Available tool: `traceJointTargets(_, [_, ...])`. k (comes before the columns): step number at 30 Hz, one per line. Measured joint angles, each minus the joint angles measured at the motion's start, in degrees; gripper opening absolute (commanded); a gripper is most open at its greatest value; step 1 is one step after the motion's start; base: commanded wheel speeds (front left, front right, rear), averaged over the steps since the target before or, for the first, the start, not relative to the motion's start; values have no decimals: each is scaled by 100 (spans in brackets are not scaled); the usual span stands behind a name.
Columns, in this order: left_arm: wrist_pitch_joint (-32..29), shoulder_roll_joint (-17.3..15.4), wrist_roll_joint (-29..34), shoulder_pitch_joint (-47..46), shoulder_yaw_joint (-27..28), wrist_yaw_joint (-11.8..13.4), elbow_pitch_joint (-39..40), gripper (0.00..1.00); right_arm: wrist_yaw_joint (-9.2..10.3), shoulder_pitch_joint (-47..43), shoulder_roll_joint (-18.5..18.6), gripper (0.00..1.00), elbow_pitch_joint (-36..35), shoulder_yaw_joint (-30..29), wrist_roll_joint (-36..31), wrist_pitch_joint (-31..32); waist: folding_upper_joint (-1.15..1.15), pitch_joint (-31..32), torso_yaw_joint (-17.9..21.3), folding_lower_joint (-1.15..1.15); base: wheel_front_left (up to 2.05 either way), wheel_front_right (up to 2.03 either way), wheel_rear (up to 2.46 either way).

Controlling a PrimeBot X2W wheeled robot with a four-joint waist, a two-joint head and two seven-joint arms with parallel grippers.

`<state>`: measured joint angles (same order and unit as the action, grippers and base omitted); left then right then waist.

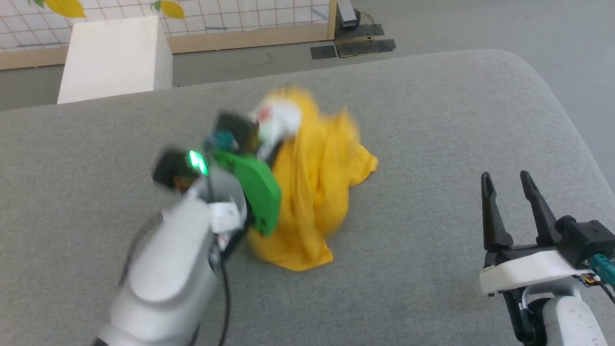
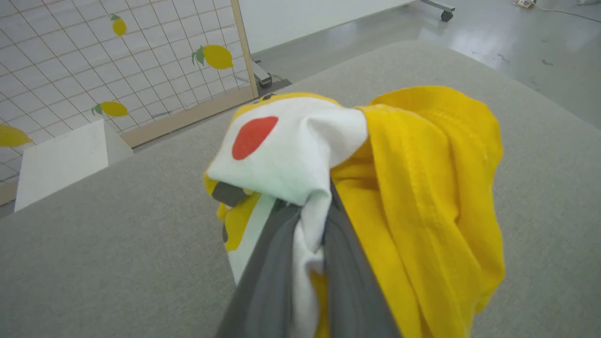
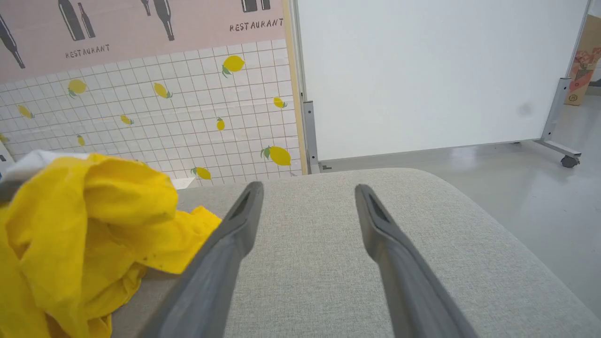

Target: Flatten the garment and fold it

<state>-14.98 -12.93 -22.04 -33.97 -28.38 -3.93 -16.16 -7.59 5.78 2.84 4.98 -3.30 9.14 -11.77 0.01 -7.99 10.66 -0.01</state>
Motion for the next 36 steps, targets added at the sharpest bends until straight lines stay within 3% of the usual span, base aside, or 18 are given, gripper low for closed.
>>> traceJointTargets(1, [-666,137,-248,363,-179,43,-570,0,0,1,-2,100,13,62,18,-1,0,-52,52,0,0,0,0])
traceJointTargets(5, [-1628,232,-526,602,-397,40,-1113,4,0,2,-1,100,48,135,80,-1,0,-106,89,0,0,0,0])
traceJointTargets(6, [-1784,256,-583,591,-402,37,-1122,35,0,2,-1,100,54,157,91,-1,0,-108,87,0,0,0,0])
traceJointTargets(7, [-1861,271,-626,582,-387,37,-1113,84,0,2,-2,100,56,168,96,-1,0,-108,79,0,0,0,0])
traceJointTargets(8, [-1874,299,-694,580,-353,42,-1093,100,0,2,0,100,63,174,98,-1,0,-106,65,0,0,0,0])
traceJointTargets(11, [-1610,363,-786,642,-268,73,-975,100,0,2,-2,100,70,204,102,-1,0,-87,-2,0,0,0,0])
traceJointTargets(17, [1077,371,-360,726,242,364,-277,100,0,2,0,100,55,220,100,1,0,-37,-218,0,0,0,0])
traceJointTargets(22, [2536,325,-169,917,631,656,-23,100,0,2,0,100,30,215,99,18,0,29,-417,0,0,0,0])
traceJointTargets(29, [2953,160,-8,1566,1165,748,457,100,0,1,-1,100,-27,230,81,68,0,116,-692,0,0,0,0])
traceJointTargets(36, [2972,244,382,2512,1904,568,1162,100,0,-1,0,100,-51,252,-16,207,0,158,-895,0,0,0,0])
